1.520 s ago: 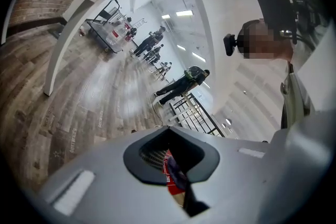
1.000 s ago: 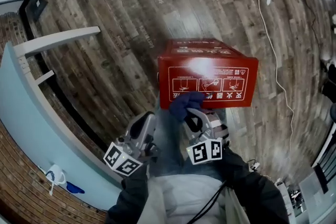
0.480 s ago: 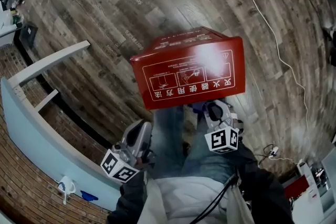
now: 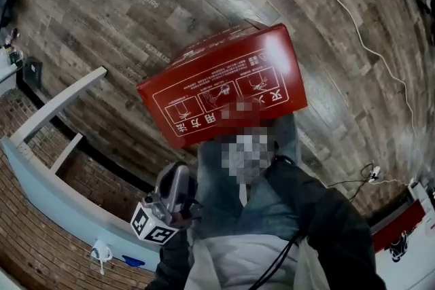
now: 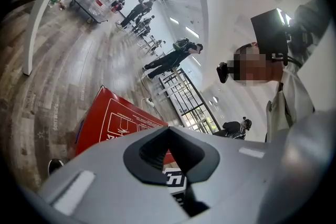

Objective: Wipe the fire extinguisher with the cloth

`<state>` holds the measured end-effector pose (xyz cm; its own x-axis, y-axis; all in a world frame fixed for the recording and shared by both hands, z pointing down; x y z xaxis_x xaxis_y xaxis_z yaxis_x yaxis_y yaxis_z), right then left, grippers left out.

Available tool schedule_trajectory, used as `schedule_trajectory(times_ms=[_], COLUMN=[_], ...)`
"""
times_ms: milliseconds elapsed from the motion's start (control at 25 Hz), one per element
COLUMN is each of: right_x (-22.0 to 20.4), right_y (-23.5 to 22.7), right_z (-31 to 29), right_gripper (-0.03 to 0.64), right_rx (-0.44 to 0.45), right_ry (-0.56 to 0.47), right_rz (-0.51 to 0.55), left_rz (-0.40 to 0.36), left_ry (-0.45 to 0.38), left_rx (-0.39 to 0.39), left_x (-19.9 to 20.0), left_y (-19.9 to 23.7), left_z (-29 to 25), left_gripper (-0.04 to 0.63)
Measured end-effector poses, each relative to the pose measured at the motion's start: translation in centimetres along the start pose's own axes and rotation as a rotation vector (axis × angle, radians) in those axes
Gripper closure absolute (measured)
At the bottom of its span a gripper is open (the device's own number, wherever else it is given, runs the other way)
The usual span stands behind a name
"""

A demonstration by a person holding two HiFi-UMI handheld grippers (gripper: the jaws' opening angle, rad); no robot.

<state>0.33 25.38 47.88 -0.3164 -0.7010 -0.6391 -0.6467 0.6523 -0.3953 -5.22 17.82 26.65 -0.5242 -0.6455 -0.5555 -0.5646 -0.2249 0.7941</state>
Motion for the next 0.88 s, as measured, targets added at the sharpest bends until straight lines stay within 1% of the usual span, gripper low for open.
schedule_trajectory(times_ms=[80,160,240,360,440,520,600,680,720,800,880], right_x=[0.0,-0.7,-1.7,-4.0,-4.9,-4.9,-4.7,-4.4,-4.4,-4.6,-4.8], right_y=[0.1,-1.7,-5.2,-11.5,-14.6,-15.4,-14.2,-13.1,-13.1,-14.0,-15.8], right_z=[-0.4,1.7,5.8,13.5,17.1,17.6,16.1,15.0,15.0,16.0,17.9], right_gripper=[0.535,0.535,0.535,0.535,0.535,0.535,0.535,0.535,0.535,0.535,0.535], right_rx=[0.010,-0.042,-0.141,-0.334,-0.422,-0.438,-0.395,-0.333,-0.319,-0.331,-0.369], right_ry=[-0.015,-0.016,-0.009,-0.010,-0.018,-0.008,0.006,-0.022,-0.043,-0.077,-0.104], right_rz=[-0.015,-0.001,-0.016,-0.120,-0.158,-0.141,-0.116,-0.125,-0.135,-0.143,-0.122], left_rz=[-0.012,-0.025,-0.036,-0.037,-0.030,-0.020,-0.017,-0.025,-0.029,-0.032,-0.033], left_ry=[0.009,0.019,0.024,0.023,0.026,0.033,0.049,0.069,0.076,0.082,0.080], left_rx=[0.000,-0.004,-0.012,-0.029,-0.041,-0.049,-0.055,-0.060,-0.063,-0.071,-0.087], left_x=[-0.1,0.1,0.4,0.2,-0.6,-1.6,-2.6,-3.6,-4.0,-4.5,-5.1], left_y=[-0.2,-0.4,-0.6,-1.4,-2.0,-2.7,-3.5,-4.3,-4.5,-4.8,-5.2], left_z=[-0.4,-0.8,-1.3,-2.5,-3.5,-4.4,-5.2,-5.9,-6.4,-7.3,-8.2], left_gripper=[0.592,0.592,0.592,0.592,0.592,0.592,0.592,0.592,0.592,0.592,0.592])
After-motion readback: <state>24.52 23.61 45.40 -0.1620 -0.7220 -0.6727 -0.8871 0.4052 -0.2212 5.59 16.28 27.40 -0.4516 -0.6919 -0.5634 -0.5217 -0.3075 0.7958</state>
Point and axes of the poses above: the fingertips, and each gripper's own axes: z backward along the fingers, y to its left, x out of its top, the point moved 1 cm from there along z, backward along the fingers, and after that the axes turned 11 degrees about -y, right-handed, at the moved point
